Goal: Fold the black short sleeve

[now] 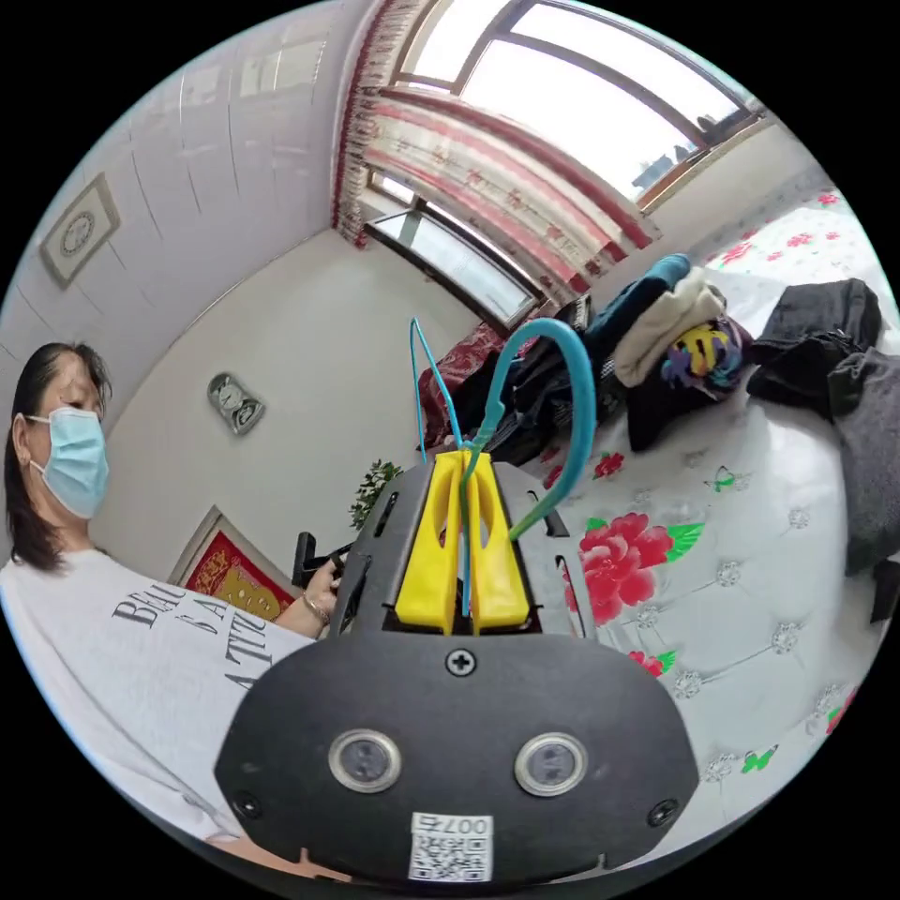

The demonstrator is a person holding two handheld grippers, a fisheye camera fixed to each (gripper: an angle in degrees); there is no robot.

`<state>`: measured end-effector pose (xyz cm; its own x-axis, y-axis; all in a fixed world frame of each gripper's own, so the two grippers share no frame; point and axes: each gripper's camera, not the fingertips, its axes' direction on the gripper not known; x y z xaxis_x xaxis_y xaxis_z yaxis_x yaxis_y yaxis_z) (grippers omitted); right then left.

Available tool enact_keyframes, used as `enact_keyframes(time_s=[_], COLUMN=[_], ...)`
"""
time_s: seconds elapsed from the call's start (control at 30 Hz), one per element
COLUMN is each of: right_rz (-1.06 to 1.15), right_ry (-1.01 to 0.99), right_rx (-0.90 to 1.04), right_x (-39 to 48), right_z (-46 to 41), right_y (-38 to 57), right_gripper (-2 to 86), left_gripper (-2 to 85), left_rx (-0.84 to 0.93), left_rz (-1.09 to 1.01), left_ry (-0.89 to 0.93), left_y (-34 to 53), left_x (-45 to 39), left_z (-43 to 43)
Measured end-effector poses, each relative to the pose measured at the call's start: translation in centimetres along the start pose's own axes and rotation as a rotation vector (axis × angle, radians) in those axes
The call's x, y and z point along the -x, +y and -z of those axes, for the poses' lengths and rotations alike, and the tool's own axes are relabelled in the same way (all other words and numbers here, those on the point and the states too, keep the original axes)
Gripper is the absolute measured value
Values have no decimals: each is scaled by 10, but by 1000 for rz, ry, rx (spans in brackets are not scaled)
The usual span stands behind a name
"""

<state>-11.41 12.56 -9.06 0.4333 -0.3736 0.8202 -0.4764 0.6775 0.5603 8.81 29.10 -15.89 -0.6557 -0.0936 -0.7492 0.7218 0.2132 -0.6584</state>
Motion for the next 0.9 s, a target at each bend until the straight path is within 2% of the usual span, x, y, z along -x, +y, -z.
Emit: enact_keyframes(time_s=[0.13,0.2,0.3,0.4,0.53,0.7,0.77,0.9], right_rz=[-168,-275,-386,-485,-355,-124,-63,-64], right_ry=[88,330,703,850,831,705,676,641], right_rx=[-217,-328,-249,-124,4,371,441,699], right_x=[-49,-78,-113,-132,-109,-82,-78,-93], right_z=[54,93,124,140,106,-31,-73,-154], right_y=[-8,-11,-13,-2,16,42,46,56], right_gripper=[-2,2,22,50,66,85,87,56], left_gripper=[-8,-8,-8,-8,-8,-8,-8,-7], left_rx=[94,164,202,221,233,271,289,312], left_rz=[-210,-280,-306,-298,-282,-268,-268,-271], left_ry=[-68,-65,-79,-55,-57,-60,-57,-42], left_y=[-14,-22,-32,-46,-61,-82,-89,-103], left_x=[-25,-29,-24,-10,10,36,41,54], left_z=[-28,-48,-65,-72,-77,-87,-91,-99])
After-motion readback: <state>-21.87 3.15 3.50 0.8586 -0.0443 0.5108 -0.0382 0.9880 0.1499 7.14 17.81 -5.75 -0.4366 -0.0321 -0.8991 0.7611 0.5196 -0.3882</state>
